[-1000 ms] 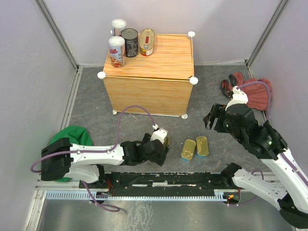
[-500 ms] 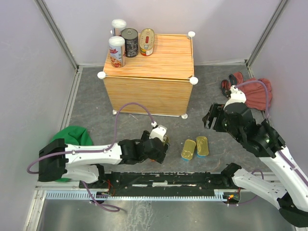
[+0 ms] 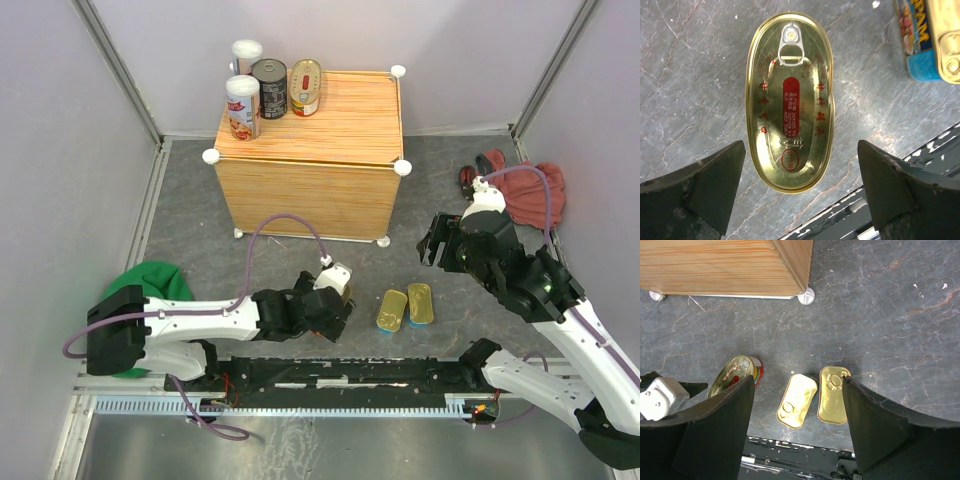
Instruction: Place and organize the canned foods onto the counter
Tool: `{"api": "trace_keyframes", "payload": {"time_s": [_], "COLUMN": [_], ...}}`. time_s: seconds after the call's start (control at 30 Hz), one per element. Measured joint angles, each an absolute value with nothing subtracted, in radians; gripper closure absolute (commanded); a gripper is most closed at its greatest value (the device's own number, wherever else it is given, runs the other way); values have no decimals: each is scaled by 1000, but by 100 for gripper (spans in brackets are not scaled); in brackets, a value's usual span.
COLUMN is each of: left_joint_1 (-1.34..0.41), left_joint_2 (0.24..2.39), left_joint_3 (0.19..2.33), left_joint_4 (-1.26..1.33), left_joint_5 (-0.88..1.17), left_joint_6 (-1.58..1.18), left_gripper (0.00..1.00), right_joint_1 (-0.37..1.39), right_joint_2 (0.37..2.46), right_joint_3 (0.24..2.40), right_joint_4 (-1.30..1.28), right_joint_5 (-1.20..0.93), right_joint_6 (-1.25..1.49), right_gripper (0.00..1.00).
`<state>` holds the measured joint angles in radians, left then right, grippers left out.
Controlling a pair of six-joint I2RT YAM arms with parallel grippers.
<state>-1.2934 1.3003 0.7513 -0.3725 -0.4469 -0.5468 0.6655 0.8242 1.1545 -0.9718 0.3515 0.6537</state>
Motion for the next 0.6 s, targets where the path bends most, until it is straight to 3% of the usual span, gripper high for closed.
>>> {"api": "trace_keyframes", "payload": {"time_s": [0.6], "left_joint_1": [-1275], "left_joint_2": [1346], "left_joint_3": [672], "left_joint_4": [-316], "left_joint_5": [-439], "left_joint_6": [-490], "left_gripper": [1], "right_joint_1": [665], "right_joint_2": [816], "right_joint_3": [1147], "right_joint_4": [-958], "right_joint_5": [352], "right_joint_6": [657], "right_gripper": [21]}}
